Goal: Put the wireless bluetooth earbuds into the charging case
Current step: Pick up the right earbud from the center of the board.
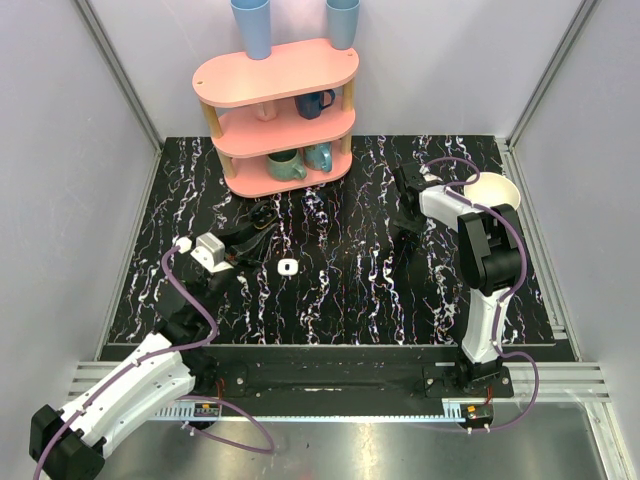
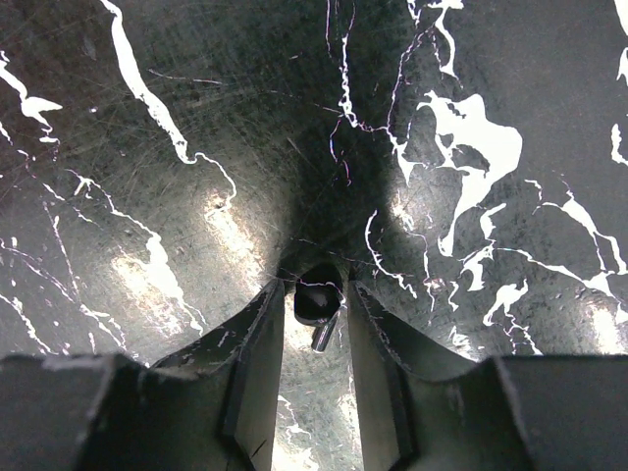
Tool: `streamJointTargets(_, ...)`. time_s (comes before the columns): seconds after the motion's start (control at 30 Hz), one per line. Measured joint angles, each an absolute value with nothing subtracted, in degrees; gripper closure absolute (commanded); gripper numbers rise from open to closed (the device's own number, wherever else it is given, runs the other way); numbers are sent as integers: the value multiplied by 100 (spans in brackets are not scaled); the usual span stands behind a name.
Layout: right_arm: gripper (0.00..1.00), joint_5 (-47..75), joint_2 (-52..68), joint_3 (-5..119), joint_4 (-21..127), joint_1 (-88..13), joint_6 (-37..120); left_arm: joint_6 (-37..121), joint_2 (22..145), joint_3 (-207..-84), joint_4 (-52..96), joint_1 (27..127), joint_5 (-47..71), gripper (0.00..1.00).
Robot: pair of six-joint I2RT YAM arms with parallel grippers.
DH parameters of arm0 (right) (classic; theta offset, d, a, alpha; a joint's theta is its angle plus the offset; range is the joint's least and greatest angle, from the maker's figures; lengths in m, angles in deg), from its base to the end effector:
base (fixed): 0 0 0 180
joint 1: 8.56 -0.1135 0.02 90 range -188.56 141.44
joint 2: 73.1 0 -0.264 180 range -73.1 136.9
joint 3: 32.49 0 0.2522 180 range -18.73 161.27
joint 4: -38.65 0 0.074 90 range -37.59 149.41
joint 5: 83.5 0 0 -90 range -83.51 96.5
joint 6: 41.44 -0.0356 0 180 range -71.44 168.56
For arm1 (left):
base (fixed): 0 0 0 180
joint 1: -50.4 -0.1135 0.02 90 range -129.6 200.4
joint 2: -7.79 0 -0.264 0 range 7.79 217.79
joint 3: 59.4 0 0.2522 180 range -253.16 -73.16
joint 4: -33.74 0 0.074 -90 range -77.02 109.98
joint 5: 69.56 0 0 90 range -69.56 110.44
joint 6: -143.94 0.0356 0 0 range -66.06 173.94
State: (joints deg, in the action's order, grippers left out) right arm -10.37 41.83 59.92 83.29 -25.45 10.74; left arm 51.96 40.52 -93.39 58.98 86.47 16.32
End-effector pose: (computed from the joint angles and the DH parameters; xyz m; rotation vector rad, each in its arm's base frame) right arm 0.3917 0.1081 0.1567 0.5602 2.5950 -0.1032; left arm 0.1182 -0.0892 0.3106 0.3937 1.0603 -0.6332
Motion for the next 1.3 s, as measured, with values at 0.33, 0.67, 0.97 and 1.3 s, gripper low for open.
streamJointTargets(0.33,63,-1039,4138,5902,8222,-2564,1352,5194,4058,-9339,5903,8647,1629,100)
streamJointTargets(0.67,70,-1056,4129,5883,8191,-2575,1446,5192,4091,-9339,5905,8647,1629,100)
streamJointTargets(0.97,80,-1045,4129,5883,8167,-2575,1516,5194,4045,-9339,5892,8647,1634,100)
streamJointTargets(1.3,80,-1194,3687,5411,7959,-2824,1981,5192,4058,-9339,5889,8647,1632,100)
